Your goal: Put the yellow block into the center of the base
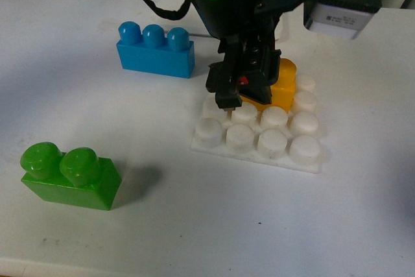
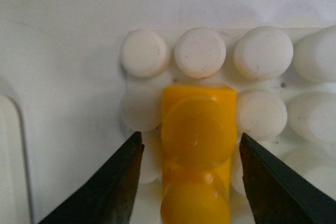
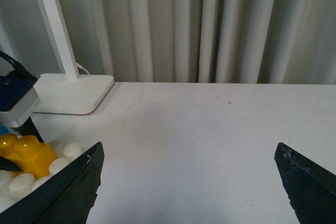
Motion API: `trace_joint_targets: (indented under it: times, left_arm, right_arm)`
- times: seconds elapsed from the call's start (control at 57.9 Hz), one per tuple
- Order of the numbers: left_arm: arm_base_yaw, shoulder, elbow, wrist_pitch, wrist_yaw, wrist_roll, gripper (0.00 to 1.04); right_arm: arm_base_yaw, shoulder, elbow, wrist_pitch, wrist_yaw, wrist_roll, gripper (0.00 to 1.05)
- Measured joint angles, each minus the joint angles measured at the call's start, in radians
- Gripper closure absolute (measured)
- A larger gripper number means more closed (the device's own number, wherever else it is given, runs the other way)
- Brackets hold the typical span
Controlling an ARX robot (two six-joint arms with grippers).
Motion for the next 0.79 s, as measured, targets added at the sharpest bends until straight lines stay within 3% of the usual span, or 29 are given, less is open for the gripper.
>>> trace_joint_targets:
  times: [0.259,0.397,0.518,0.639,0.795]
  left_arm:
    - [0.024,-0.192,-0.093,0.047,0.004,-0.008,0.05]
    - [0.050,-0.336,-0.241,0.248,-0.006,-0.063,0.06]
    - [0.079,-0.529,-0.463,0.549,-0.014,-0.204,0.06]
    - [0.108,-0.717,-0.682,0.778,-0.105,-0.330,0.06]
    - [0.186,-0.938,-0.920,0.904,-0.261,-0.510,0.06]
  right_arm:
    - [0.000,0.000,0.000,0.000,0.000,0.000,0.09]
    - [0.000,0.000,0.000,0.000,0.000,0.000,0.09]
    - [0.000,0.000,0.000,0.000,0.000,0.000,0.09]
    - [0.000,0.000,0.000,0.000,0.000,0.000,0.09]
    - [0.000,0.000,0.000,0.000,0.000,0.000,0.09]
